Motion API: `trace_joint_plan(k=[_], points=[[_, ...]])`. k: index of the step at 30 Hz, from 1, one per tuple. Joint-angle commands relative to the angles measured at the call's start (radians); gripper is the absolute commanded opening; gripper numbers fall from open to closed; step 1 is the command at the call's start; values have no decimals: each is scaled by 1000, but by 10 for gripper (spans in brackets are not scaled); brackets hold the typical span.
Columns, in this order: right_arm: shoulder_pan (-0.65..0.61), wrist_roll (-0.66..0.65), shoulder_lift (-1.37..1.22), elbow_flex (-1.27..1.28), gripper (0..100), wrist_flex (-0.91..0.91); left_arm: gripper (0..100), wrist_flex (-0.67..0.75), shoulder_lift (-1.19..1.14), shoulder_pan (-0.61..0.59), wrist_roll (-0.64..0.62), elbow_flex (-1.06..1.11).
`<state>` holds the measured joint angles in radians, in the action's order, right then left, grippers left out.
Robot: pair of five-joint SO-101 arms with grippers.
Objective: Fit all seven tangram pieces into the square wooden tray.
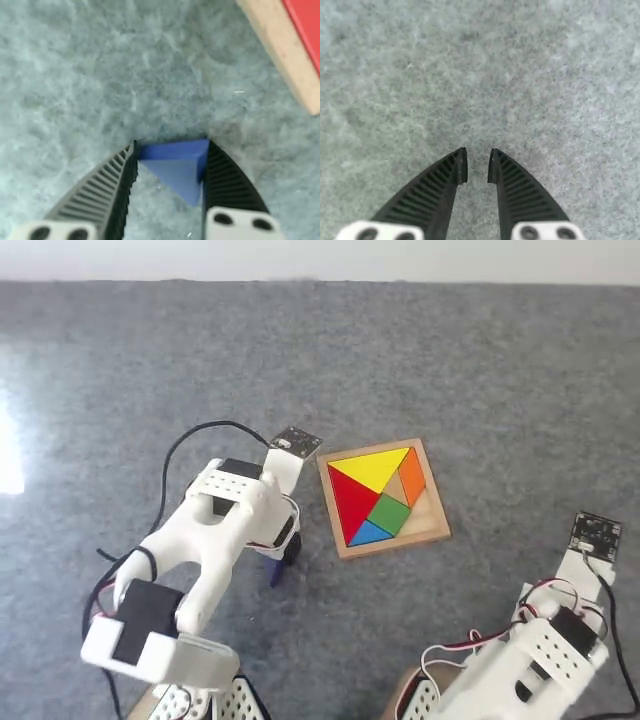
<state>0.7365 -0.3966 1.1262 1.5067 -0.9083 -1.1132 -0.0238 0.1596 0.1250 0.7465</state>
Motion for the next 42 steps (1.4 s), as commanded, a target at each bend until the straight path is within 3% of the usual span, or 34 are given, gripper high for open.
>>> trace_joint_plan(k=[1,17,31,35,42], points=[[-12,-11,22,-3,91,18,199,18,-14,-8,11,-15],[-12,-11,22,-3,91,18,89,-40,-3,-8,12,-42],[-12,-9,22,-3,91,19,12,-399,-3,-69,74,-433],[-12,-8,22,-3,91,19,12,-480,-5,9,94,-591],[-7,-8,22,-5,91,19,12,-453,-15,272,109,-739]])
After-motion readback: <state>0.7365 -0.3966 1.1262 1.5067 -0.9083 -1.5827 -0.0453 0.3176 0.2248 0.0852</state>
